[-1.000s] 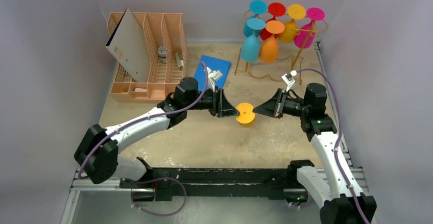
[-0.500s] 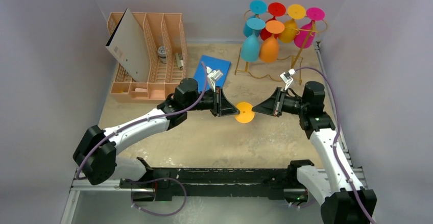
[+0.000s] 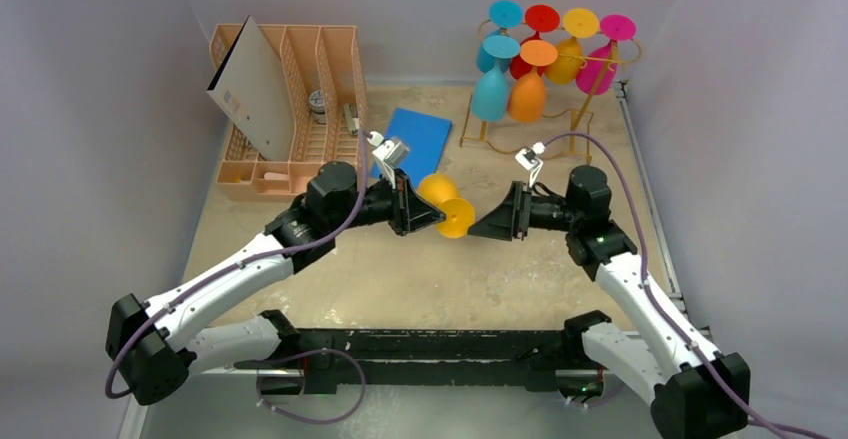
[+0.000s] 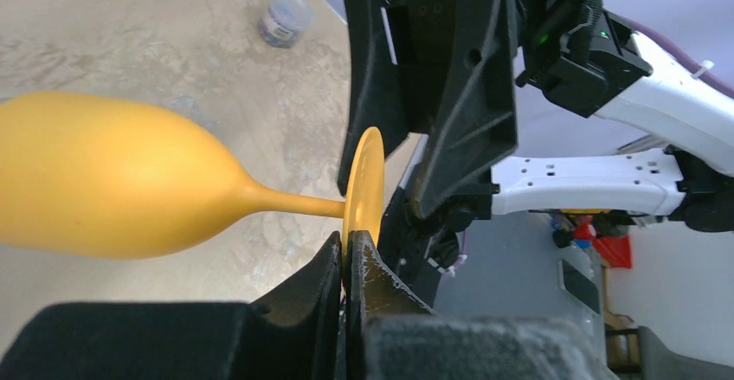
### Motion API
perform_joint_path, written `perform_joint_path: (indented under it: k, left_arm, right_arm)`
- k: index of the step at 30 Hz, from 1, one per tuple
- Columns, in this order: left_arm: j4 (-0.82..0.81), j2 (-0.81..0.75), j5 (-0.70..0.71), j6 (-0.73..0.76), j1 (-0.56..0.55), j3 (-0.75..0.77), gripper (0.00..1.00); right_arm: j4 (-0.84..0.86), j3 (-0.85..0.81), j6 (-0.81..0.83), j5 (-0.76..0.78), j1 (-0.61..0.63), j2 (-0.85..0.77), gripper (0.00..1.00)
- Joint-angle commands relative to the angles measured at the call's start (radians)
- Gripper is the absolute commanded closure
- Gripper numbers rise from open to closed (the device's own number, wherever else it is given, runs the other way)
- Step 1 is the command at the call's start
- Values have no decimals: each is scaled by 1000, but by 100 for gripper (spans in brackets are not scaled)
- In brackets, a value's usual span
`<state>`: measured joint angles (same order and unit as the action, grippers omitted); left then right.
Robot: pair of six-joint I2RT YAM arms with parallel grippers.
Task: Take the wine glass off the wine glass rack
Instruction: Place the wine glass at the center of the board.
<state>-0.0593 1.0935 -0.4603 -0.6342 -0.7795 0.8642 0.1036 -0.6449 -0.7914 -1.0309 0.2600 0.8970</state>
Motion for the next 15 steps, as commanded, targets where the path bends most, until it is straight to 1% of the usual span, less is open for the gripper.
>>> perform_joint_path:
  k: [1, 4, 6, 8, 11, 15]
  left_arm:
    - [88, -58, 81, 83, -3, -13, 100]
    - [93, -73, 86, 88, -3, -16, 100]
    - [85, -73, 83, 86, -3, -19, 100]
    - [81, -73, 74, 80, -3, -19, 100]
    - [78, -79, 67, 73, -3, -22, 100]
    - [89, -99, 81, 70, -3, -30, 100]
  right_arm:
    - [150, 10, 4, 30, 87, 18, 48]
    - [209, 7, 6, 57, 145, 43, 51]
    - [232, 6, 9, 81, 171, 66, 55]
    - [245, 9, 6, 115, 185, 87, 58]
    - [266, 11, 5, 133, 192, 123, 59]
    - [339, 19, -10, 117, 205, 155, 68]
